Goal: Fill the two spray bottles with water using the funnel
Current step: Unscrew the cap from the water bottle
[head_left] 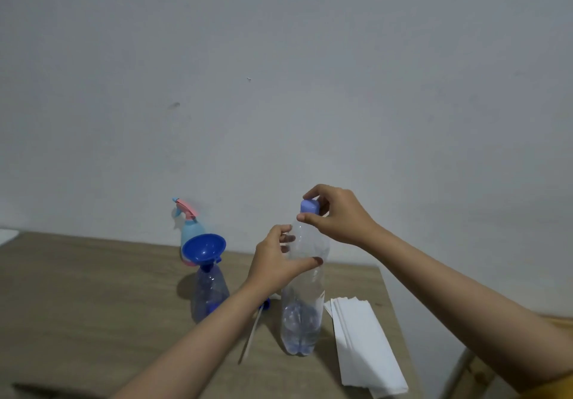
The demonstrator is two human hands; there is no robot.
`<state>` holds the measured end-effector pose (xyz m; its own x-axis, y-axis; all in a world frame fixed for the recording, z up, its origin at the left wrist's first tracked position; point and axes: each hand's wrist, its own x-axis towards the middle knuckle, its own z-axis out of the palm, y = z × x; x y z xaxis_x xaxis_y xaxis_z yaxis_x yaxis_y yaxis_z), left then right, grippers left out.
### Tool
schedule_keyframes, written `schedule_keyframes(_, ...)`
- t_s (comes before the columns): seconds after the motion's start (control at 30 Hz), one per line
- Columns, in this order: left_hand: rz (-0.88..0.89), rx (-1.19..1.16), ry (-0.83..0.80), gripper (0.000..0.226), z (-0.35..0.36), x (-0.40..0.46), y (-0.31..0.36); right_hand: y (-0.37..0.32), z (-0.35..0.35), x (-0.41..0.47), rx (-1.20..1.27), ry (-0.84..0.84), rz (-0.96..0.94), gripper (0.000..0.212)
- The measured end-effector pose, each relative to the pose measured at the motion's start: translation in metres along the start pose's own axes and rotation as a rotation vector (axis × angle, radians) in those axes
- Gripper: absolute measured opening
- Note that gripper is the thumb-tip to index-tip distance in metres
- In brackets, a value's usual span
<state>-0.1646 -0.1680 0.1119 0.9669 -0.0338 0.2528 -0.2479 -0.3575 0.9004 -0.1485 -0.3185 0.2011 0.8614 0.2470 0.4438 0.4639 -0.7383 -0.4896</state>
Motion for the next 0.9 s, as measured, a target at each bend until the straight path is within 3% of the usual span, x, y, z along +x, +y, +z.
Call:
schedule_keyframes(0.2, 0.057, 0.089, -0.032, 0.081, 0.003, -0.018, 0.008, -0.014, -0.010, -0.001, -0.062, -0.013, 0.014, 0.035)
schedule_keyframes(0.4, 0.059, 0.115, 0.102, 0.075, 0.010, -0.020, 0.014, -0.020, -0.016, 0.000, -0.122, -0.090, -0.012, 0.035)
schedule_keyframes(0.7, 0.072, 0.038, 0.053, 0.074, 0.006, -0.024, 0.010, -0.016, -0.033, 0.007, 0.108, -0.317, -0.042, 0.025)
schedule_keyframes(0.9, 0.089, 0.041, 0.055, 0.076, 0.006, -0.023, 0.006, -0.011, -0.038, 0.011, 0.254, -0.365, -0.055, 0.030)
